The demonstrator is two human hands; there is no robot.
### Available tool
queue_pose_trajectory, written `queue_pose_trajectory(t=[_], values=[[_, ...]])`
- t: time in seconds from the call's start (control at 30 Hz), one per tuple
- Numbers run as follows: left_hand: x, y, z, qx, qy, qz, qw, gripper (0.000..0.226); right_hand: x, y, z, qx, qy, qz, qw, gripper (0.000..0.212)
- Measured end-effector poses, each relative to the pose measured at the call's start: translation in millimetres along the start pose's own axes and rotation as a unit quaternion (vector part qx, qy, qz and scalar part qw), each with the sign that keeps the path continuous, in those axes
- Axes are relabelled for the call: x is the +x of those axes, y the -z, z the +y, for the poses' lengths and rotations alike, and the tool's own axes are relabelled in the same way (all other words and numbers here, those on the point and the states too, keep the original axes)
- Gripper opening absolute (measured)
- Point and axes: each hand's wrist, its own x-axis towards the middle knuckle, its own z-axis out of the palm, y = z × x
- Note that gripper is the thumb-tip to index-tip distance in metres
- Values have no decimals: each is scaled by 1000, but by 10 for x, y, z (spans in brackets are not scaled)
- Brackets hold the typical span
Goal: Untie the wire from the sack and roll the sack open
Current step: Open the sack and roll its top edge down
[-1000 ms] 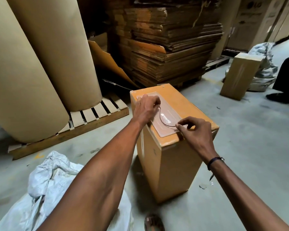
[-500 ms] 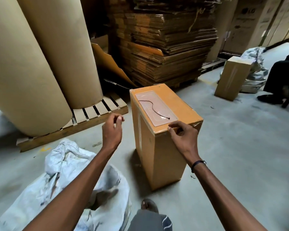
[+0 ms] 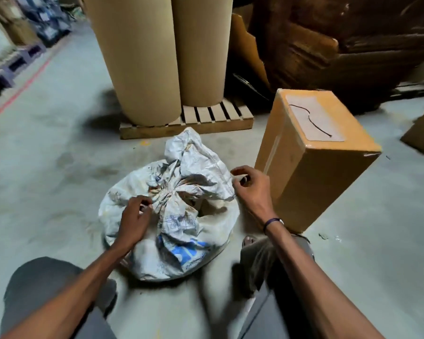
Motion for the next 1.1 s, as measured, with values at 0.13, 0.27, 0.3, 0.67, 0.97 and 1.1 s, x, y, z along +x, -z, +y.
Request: queue_pose_trajectory(t=[0.13,0.27,0.3,0.67,0.97,1.1], values=[[137,219,-207,11,103,-26,994,22,1,-527,-23,-13,10,-65,998,15],[183,343,-309,46,53,-60,996,32,-36,-952,125,-31,-8,-66,997,23],[173,360,-310,54,50,-66,995,35,0,-997,83,-28,1,-49,998,26],[463,255,-101,51,5,-67,996,46,840,-1438,3,-287,8,-135,948,74],[705,98,-25,39,-9,-71,997,53,848,-1606,-49,-241,44,-131,961,12],[858,79,139,2,-53,-66,996,62,717,-1603,-229,-160,166,-131,964,7]])
